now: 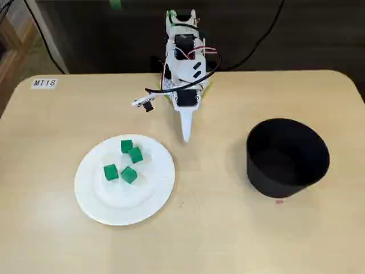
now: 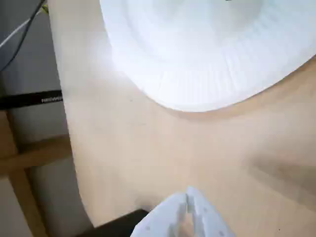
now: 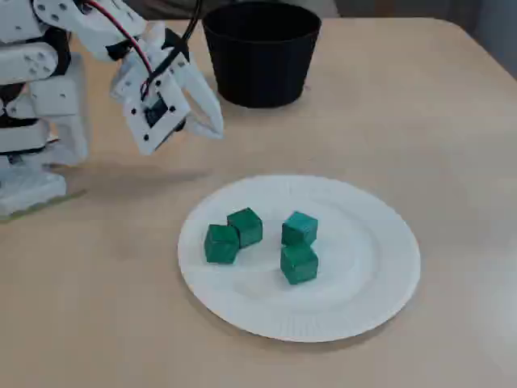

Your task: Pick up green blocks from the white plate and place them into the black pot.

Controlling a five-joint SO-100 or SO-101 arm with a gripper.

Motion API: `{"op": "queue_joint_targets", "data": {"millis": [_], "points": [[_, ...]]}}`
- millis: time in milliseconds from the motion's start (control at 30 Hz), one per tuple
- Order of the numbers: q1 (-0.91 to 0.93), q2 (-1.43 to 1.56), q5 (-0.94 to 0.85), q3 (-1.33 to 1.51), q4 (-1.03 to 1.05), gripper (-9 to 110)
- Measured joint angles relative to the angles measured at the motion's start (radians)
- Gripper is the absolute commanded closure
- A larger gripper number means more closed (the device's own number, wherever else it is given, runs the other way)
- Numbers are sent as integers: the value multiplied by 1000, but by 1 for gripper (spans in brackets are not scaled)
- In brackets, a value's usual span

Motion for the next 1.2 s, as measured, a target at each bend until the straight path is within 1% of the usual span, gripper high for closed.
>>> {"op": "queue_joint_targets", "data": {"millis": [67,100,167,233,300,433,667,900,1100,1200], "points": [[17,-9,14,-3,11,104],[60,-57,40,-38,57,104],[130,-238,52,-222,207,104],[147,-388,58,-469,291,104],[143,-414,54,-595,321,104],[147,-430,48,-658,342,104],[149,-456,35,-661,334,104],[209,-726,94,-684,206,104],[302,-1005,114,-825,189,104],[322,-1097,138,-859,158,104]]}}
